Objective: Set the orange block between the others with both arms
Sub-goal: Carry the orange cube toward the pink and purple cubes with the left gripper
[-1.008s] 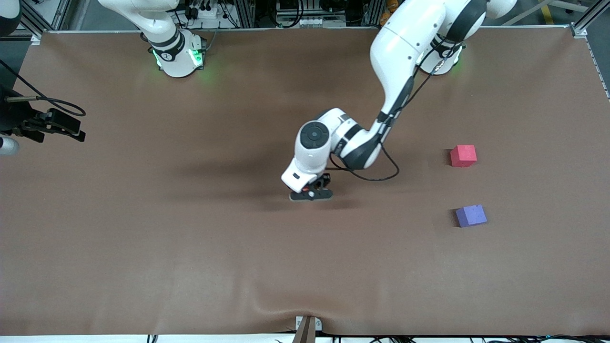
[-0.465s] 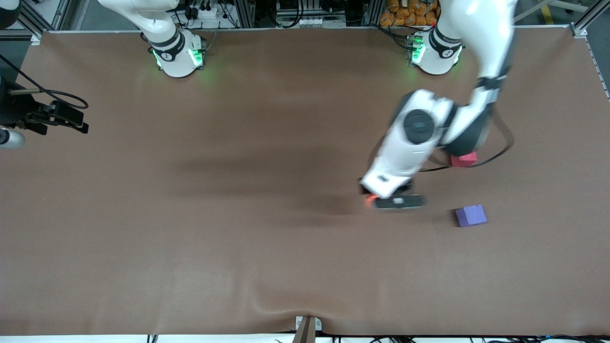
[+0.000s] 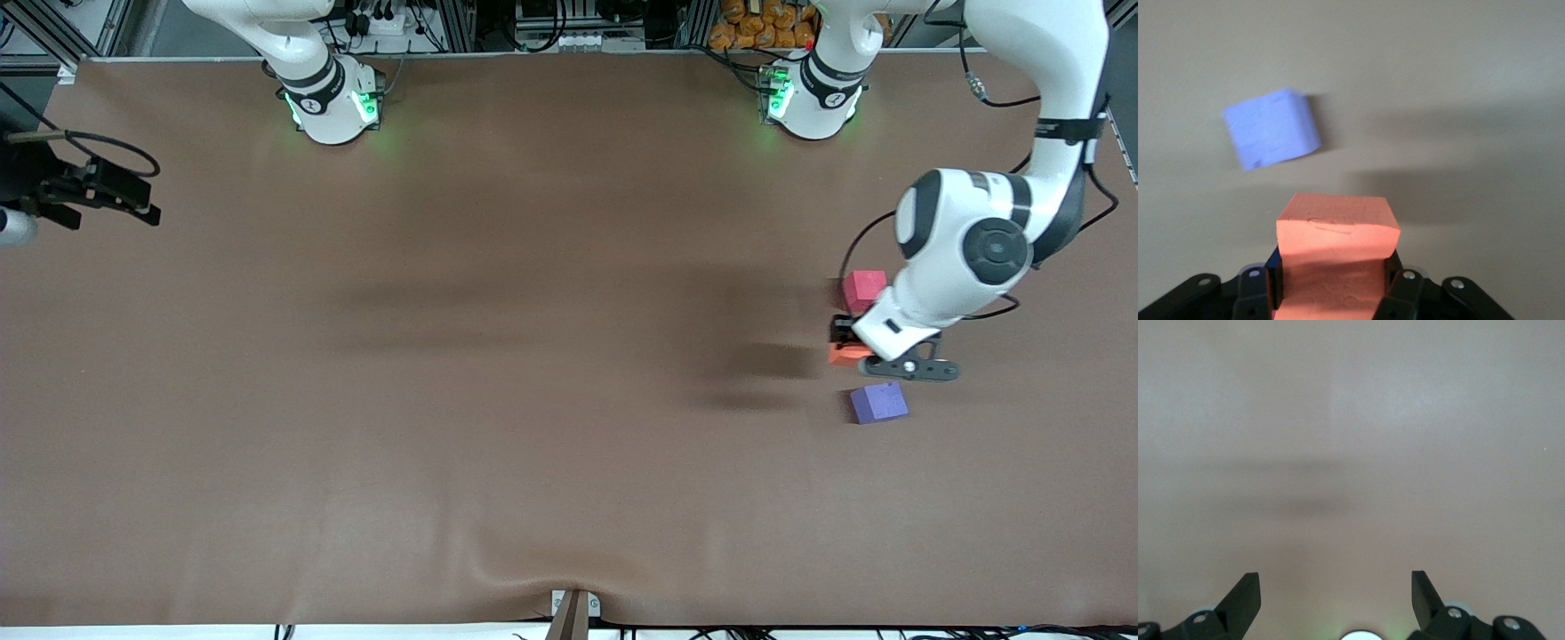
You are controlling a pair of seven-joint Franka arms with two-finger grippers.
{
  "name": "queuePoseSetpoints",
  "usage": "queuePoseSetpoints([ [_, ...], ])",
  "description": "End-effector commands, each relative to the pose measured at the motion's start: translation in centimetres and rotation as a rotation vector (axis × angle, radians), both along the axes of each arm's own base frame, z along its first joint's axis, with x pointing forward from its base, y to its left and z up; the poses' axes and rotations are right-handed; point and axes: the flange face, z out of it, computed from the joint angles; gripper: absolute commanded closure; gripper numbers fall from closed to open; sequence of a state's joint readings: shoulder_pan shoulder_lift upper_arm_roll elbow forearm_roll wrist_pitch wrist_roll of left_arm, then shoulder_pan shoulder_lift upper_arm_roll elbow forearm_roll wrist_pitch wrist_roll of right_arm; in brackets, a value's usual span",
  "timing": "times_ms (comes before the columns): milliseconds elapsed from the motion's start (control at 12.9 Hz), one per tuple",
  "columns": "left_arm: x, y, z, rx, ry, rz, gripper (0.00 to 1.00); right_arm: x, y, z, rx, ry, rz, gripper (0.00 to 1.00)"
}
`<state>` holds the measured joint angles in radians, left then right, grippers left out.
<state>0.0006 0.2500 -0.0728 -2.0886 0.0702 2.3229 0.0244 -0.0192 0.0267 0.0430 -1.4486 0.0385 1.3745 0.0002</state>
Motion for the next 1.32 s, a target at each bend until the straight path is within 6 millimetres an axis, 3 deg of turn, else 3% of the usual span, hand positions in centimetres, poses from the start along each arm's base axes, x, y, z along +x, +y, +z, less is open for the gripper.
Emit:
queuePoseSetpoints([
  [0,-2.2,5.2,-1.5,0.005,-0.031,-0.067,0.99,-0.3,0.0,-0.2,0.008,0.026,-0.015,0.0],
  [155,-2.6,6.5,-3.4,-0.003,-0.037,-0.062,0.98,0.3,0.3,-0.9,0.008,0.026,-0.011,0.0],
  [620,-2.4,6.7,-7.0,-0.08,-0.052,0.054,0.99,0.5,0.4,-1.0,0.01,0.022,-0.001,0.0],
  [1241,-2.3,5.6,-8.7,-0.088,-0.058,0.155,0.99,0.6,1.1,-1.5,0.008,0.03,0.008,0.0],
])
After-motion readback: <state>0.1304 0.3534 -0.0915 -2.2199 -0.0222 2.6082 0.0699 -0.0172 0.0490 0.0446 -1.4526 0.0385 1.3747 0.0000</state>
